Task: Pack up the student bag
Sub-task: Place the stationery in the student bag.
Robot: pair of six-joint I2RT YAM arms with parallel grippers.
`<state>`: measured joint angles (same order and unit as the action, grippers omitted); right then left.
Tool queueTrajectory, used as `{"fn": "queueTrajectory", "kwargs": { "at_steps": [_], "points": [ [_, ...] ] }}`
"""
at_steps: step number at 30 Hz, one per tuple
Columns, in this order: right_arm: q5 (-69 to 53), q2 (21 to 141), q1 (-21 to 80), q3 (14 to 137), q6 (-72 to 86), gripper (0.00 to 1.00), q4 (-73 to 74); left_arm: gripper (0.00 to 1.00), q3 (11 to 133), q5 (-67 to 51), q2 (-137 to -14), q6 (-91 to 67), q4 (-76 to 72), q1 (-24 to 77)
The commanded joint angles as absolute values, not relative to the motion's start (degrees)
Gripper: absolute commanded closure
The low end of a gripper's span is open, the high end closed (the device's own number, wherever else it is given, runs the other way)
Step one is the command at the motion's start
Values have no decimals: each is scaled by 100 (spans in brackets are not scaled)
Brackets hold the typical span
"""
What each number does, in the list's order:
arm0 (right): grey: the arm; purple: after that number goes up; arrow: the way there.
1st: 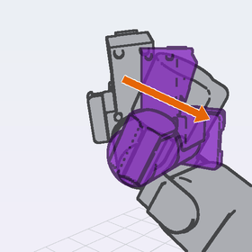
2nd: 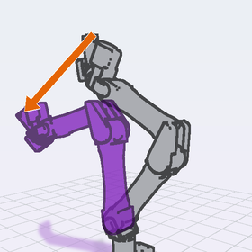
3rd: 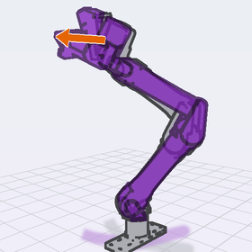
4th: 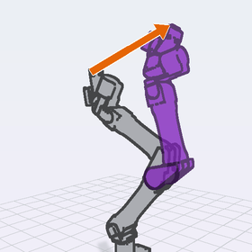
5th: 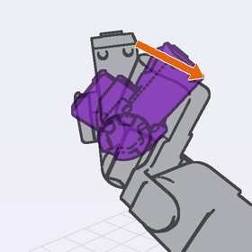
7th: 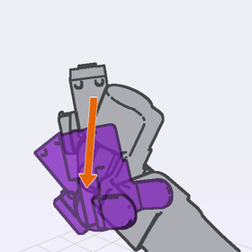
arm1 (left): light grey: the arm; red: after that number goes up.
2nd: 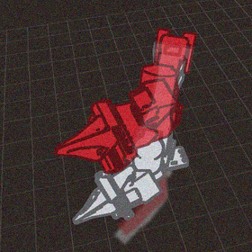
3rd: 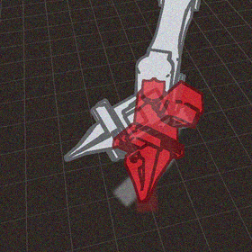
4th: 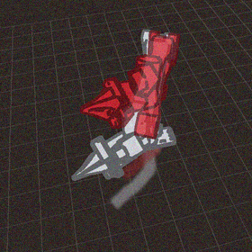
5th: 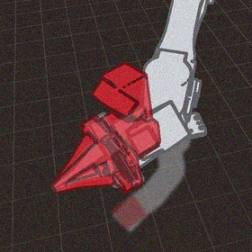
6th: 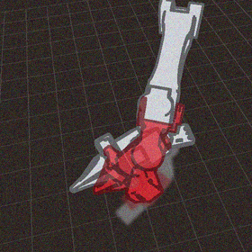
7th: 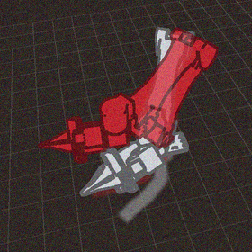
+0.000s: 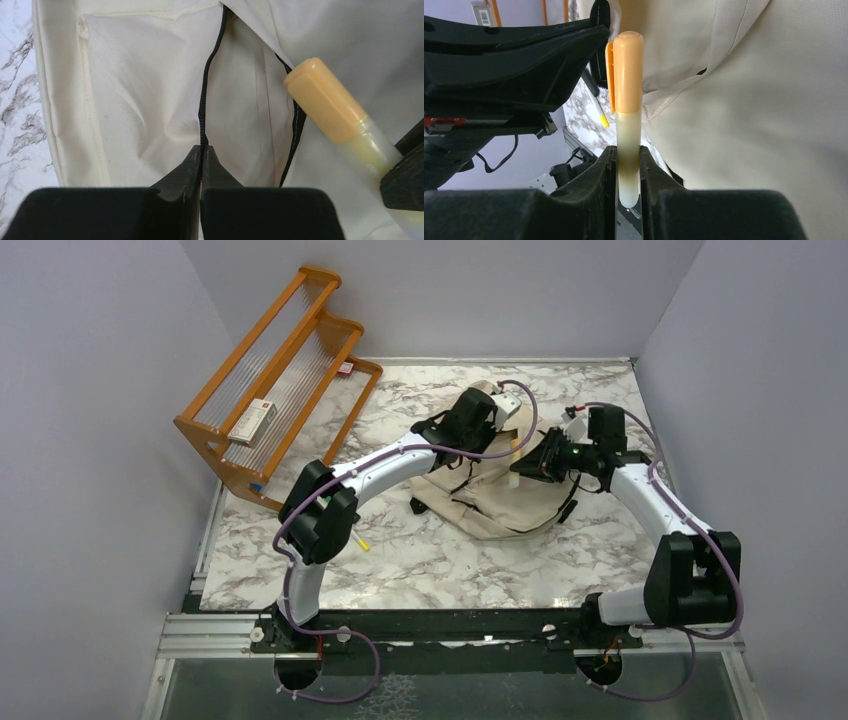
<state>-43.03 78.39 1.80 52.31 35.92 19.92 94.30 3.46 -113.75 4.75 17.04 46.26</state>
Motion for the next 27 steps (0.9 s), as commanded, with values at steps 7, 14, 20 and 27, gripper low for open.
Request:
{"fn": "queueTrajectory", "kwargs": {
  "at_steps": [7, 14, 20, 27],
  "points": [
    [-4663, 8463, 357, 5318, 3740, 100, 1664, 100, 9671, 6, -11099, 140, 1674, 4670],
    [-4839, 8879, 431, 5594, 3835, 99, 1465, 100, 9711, -205, -11030, 53, 1651, 4736],
    [-4772, 9228, 459, 5880, 4143, 99, 1061, 100, 9647, -281, -10921, 34, 1643, 4788],
    [-4704, 9599, 505, 5953, 4595, 99, 499, 100, 9570, -218, -10820, 25, 1652, 4799]
  ]
}}
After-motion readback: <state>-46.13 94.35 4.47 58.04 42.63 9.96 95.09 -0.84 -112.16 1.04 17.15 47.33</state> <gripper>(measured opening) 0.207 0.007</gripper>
